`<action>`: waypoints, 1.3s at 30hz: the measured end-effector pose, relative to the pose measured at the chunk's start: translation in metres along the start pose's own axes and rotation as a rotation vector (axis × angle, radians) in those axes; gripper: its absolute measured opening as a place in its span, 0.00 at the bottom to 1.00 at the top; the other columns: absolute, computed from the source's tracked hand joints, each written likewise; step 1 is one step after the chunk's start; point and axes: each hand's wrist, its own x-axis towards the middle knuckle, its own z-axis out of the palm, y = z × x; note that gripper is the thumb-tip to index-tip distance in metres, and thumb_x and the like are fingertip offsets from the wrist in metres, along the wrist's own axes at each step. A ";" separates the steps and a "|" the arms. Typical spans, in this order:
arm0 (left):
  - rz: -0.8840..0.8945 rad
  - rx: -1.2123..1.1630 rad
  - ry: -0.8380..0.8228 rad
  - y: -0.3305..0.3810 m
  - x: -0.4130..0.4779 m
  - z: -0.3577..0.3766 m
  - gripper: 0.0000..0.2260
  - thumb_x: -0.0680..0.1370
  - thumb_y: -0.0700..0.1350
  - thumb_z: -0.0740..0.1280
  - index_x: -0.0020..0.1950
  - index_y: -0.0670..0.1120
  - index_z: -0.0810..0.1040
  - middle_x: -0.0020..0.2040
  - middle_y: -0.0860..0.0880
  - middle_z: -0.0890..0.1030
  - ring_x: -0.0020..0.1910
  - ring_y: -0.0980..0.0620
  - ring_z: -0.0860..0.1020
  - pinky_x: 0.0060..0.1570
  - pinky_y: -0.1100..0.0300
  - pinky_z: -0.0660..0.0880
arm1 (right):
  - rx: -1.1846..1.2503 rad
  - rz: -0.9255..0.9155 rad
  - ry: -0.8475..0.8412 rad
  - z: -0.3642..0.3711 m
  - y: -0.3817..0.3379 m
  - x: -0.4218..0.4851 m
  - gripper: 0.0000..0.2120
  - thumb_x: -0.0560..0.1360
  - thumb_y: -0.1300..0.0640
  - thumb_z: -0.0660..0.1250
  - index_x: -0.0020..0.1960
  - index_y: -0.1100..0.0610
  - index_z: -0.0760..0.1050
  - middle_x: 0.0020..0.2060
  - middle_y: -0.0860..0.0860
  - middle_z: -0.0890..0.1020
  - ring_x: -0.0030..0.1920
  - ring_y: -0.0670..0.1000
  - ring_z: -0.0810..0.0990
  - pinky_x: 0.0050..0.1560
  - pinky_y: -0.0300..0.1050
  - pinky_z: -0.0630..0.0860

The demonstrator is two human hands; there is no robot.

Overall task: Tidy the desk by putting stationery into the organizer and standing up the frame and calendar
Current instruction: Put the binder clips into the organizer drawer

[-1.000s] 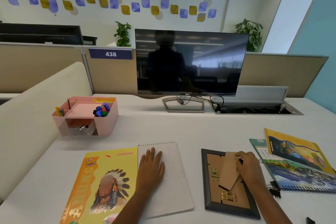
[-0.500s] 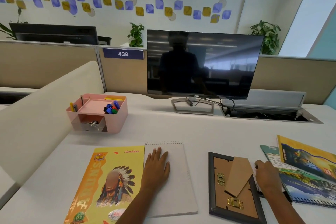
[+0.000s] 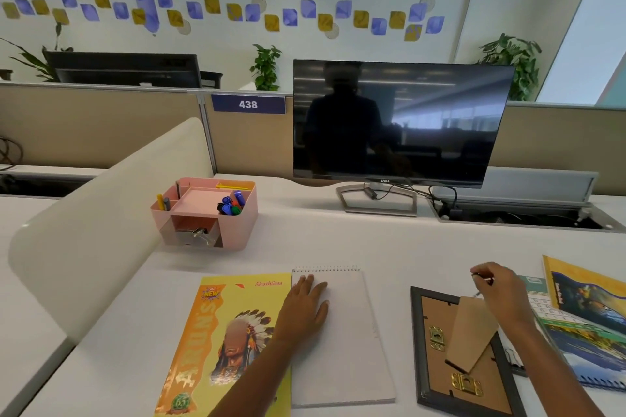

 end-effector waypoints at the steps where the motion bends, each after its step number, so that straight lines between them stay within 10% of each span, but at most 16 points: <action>1: -0.019 -0.009 0.025 -0.006 -0.002 -0.005 0.44 0.62 0.60 0.30 0.74 0.48 0.57 0.76 0.45 0.53 0.75 0.48 0.50 0.71 0.60 0.48 | 0.063 -0.007 -0.011 0.004 -0.017 -0.002 0.07 0.73 0.71 0.63 0.50 0.68 0.77 0.45 0.61 0.80 0.42 0.57 0.76 0.46 0.49 0.75; 7: -0.134 -0.058 0.048 -0.050 -0.015 -0.039 0.21 0.72 0.50 0.54 0.55 0.41 0.80 0.57 0.36 0.78 0.56 0.34 0.77 0.52 0.46 0.76 | 0.515 0.156 -0.258 0.058 -0.113 -0.030 0.07 0.74 0.69 0.63 0.50 0.65 0.76 0.41 0.57 0.79 0.38 0.55 0.77 0.35 0.34 0.79; 11: -0.238 -0.052 0.152 -0.086 -0.028 -0.052 0.19 0.81 0.46 0.55 0.72 0.45 0.63 0.74 0.41 0.59 0.74 0.43 0.54 0.71 0.54 0.53 | 0.677 0.253 -0.478 0.111 -0.163 -0.057 0.06 0.74 0.68 0.63 0.49 0.65 0.76 0.35 0.53 0.78 0.35 0.49 0.77 0.31 0.31 0.78; 17: -0.350 0.022 0.138 -0.135 -0.035 -0.059 0.21 0.82 0.48 0.51 0.74 0.47 0.57 0.76 0.43 0.54 0.75 0.46 0.52 0.71 0.57 0.50 | 0.716 0.235 -0.679 0.175 -0.242 -0.083 0.09 0.74 0.68 0.63 0.54 0.69 0.75 0.36 0.55 0.77 0.35 0.49 0.76 0.29 0.31 0.77; 23: -0.376 0.007 0.142 -0.148 -0.035 -0.052 0.22 0.82 0.50 0.45 0.75 0.45 0.56 0.76 0.39 0.51 0.75 0.43 0.50 0.72 0.52 0.47 | 0.753 0.218 -0.716 0.218 -0.323 -0.080 0.11 0.75 0.66 0.63 0.56 0.67 0.75 0.52 0.62 0.77 0.48 0.55 0.76 0.47 0.46 0.78; 29: -0.387 0.062 0.132 -0.154 -0.034 -0.040 0.22 0.71 0.49 0.53 0.50 0.44 0.83 0.52 0.38 0.82 0.50 0.41 0.82 0.45 0.46 0.78 | 0.710 0.263 -0.661 0.249 -0.365 -0.066 0.10 0.74 0.66 0.64 0.55 0.66 0.76 0.53 0.61 0.78 0.52 0.59 0.79 0.53 0.52 0.80; 39: -0.374 0.085 0.155 -0.154 -0.035 -0.040 0.21 0.71 0.49 0.53 0.51 0.44 0.83 0.53 0.38 0.82 0.51 0.41 0.81 0.47 0.48 0.78 | 0.607 0.104 -0.555 0.251 -0.385 -0.071 0.11 0.75 0.65 0.62 0.56 0.65 0.75 0.57 0.61 0.78 0.57 0.58 0.78 0.54 0.47 0.78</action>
